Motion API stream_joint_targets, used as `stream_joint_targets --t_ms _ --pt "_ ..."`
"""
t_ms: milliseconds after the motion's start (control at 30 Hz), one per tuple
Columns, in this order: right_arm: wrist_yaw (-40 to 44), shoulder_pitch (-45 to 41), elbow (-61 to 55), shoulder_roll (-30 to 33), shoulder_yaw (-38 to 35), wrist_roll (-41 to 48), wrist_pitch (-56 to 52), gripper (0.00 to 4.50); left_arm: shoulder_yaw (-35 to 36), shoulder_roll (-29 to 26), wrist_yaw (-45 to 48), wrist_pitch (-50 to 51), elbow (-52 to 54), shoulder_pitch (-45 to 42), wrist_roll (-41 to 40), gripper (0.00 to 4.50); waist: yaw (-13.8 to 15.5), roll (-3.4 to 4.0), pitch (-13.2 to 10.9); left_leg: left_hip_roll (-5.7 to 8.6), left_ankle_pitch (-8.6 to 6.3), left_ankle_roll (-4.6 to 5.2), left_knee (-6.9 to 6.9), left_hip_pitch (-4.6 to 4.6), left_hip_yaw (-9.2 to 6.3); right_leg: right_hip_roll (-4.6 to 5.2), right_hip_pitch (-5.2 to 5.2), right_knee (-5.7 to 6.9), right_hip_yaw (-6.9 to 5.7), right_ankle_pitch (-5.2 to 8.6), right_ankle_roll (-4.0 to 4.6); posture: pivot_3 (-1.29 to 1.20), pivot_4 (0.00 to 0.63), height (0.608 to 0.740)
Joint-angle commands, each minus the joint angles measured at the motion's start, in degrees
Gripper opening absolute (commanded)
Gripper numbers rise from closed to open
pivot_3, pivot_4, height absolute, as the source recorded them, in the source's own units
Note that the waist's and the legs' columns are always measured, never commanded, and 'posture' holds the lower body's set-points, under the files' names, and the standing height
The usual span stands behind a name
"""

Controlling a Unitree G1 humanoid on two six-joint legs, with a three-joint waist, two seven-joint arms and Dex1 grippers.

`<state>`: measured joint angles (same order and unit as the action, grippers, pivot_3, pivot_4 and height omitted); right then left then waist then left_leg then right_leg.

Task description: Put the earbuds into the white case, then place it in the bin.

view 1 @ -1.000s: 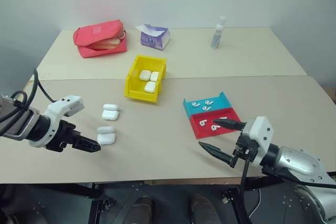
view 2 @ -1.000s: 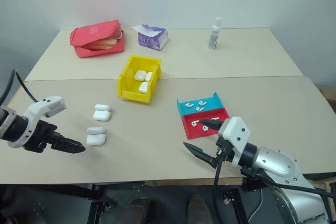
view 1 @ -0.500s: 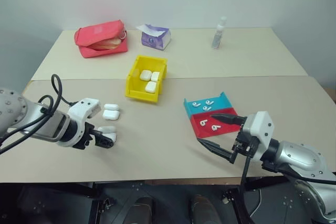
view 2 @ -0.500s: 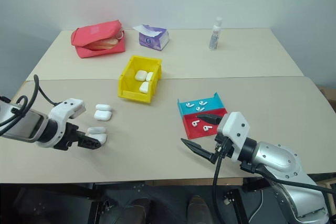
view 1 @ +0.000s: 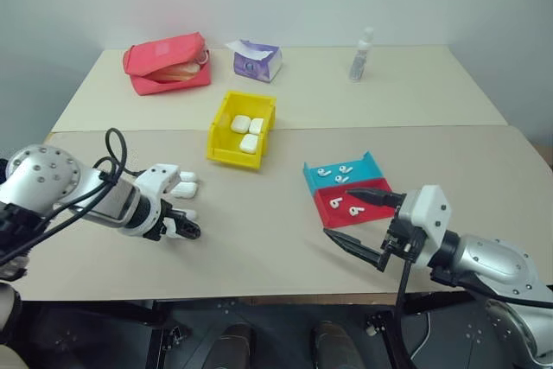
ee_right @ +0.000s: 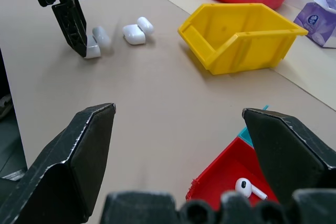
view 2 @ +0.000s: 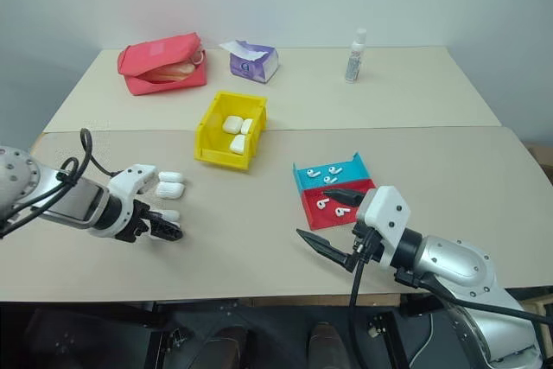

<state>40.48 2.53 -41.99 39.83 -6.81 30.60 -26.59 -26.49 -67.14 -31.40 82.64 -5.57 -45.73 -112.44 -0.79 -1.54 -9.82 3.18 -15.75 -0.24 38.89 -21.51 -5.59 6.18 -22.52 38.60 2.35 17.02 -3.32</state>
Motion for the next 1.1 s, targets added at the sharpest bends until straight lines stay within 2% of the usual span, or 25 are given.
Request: stream_joint_targets --t_ms 33,100,200,533,633,767,933,1100 --pt "-0.65 0.04 -2.09 -0.22 -0.72 0.98 0.0 4.5 0.14 0.32 -1.36 0.21 -0.19 -1.04 -0.56 4.46 -0.02 0.0 0.0 0.0 0.0 0.0 0.0 -0.05 0.0 0.01 -0.06 0.0 0.01 0.0 0.0 0.0 0.15 0.74" --pt "-0.7 0.28 -1.87 -0.34 -0.66 0.8 0.2 4.5 0.43 0.84 -2.45 -0.17 -0.01 -0.8 -0.56 4.46 -0.02 -0.02 0.01 -0.01 0.01 -0.02 -0.01 -0.21 0.0 0.03 -0.22 0.0 0.02 0.0 -0.01 0.0 0.15 0.74" --pt "-0.88 0.61 -1.48 -0.55 -0.63 0.58 0.33 4.5 1.05 1.79 -4.6 -0.87 0.09 -0.38 -0.56 4.46 0.04 -0.04 0.02 0.01 0.32 -0.54 0.09 -0.61 0.0 0.08 -0.68 0.3 0.06 0.0 -0.01 0.0 0.15 0.74" --pt "-0.85 1.56 -0.37 -0.86 -0.57 0.11 0.9 4.5 2.54 3.85 -11.82 -3.2 1.82 2.35 -0.56 4.46 0.06 -0.05 0.04 -0.01 0.42 -0.32 0.03 -0.35 -0.04 0.01 -0.57 0.59 0.03 -0.06 0.08 0.0 0.15 0.74" --pt "-0.83 1.98 -0.35 -0.92 -0.6 0.02 0.99 4.5 3.87 5.02 -15.12 -4.36 1.72 3.46 -0.56 3.91 0.09 -0.05 0.04 -0.02 0.42 -0.32 0.04 -0.34 -0.04 0.02 -0.56 0.6 0.04 -0.06 0.09 0.0 0.15 0.74" --pt "-0.83 2.62 -0.48 -0.91 -0.83 0.04 1.09 4.5 5.88 7.03 -18.62 -4.97 1.38 4.73 -0.56 2.86 0.25 -0.03 0.06 0.04 0.47 -0.26 0.04 -0.25 -0.03 0.12 -0.46 0.61 0.05 -0.07 0.08 0.0 0.15 0.74" --pt "-0.79 3.49 -0.59 -0.88 -1.24 0.04 1.3 4.5 7.66 7.68 -20.5 -4.54 1.55 5.47 -0.56 2.83 0.31 -0.04 0.07 0.13 0.54 -0.15 0.03 0.0 -0.03 0.21 -0.15 0.55 0.04 -0.14 -0.02 0.0 0.15 0.74" --pt "-0.49 3.76 -0.04 -0.81 -1.91 0.2 1.6 4.5 11.67 0.33 -13.8 -4.23 7.49 5.8 -0.56 2.83 -0.17 -0.2 -0.02 0.1 0.54 -0.15 -0.03 0.13 -0.03 0.16 0.0 0.46 0.03 -0.14 -0.02 0.0 0.15 0.74"
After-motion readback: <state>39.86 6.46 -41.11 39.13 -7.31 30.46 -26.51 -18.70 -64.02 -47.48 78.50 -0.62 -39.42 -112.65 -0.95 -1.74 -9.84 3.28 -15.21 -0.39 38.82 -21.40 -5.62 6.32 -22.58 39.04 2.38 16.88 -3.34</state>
